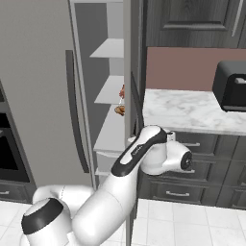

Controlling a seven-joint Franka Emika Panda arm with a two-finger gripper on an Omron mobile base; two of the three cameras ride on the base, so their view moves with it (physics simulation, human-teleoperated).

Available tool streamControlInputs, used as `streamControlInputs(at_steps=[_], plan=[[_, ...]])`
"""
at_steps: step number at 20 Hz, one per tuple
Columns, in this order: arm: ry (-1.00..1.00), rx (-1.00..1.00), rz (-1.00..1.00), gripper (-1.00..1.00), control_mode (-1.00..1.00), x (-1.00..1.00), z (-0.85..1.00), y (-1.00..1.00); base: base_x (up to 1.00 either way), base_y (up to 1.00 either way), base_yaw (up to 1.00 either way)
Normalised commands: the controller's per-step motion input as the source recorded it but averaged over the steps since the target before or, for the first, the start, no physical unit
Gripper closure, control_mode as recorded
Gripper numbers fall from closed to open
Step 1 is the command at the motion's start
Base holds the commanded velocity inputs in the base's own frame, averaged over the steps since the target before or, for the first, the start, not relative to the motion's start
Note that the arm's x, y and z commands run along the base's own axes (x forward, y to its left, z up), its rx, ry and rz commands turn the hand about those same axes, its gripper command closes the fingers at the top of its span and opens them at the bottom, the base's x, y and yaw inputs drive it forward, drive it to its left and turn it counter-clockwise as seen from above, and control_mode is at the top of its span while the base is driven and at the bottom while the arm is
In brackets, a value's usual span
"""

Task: Store the kebab skewer in the freezer for long-term storage. Close the freezer door after placing the cooked food.

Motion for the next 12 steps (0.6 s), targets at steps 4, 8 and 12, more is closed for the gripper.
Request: streamControlInputs(at_steps=[4, 8, 12], plan=[[0.0, -0.02, 0.2, -1.0, -1.0, 0.0, -0.03, 0.36, 0.0, 0.0, 0.0], [0.0, -0.06, 0.2, -1.0, -1.0, 0.0, -0.01, 0.45, 0.0, 0.0, 0.0], [0.0, -0.09, 0.18, -1.0, -1.0, -0.01, 0.0, 0.55, 0.0, 0.0, 0.0]])
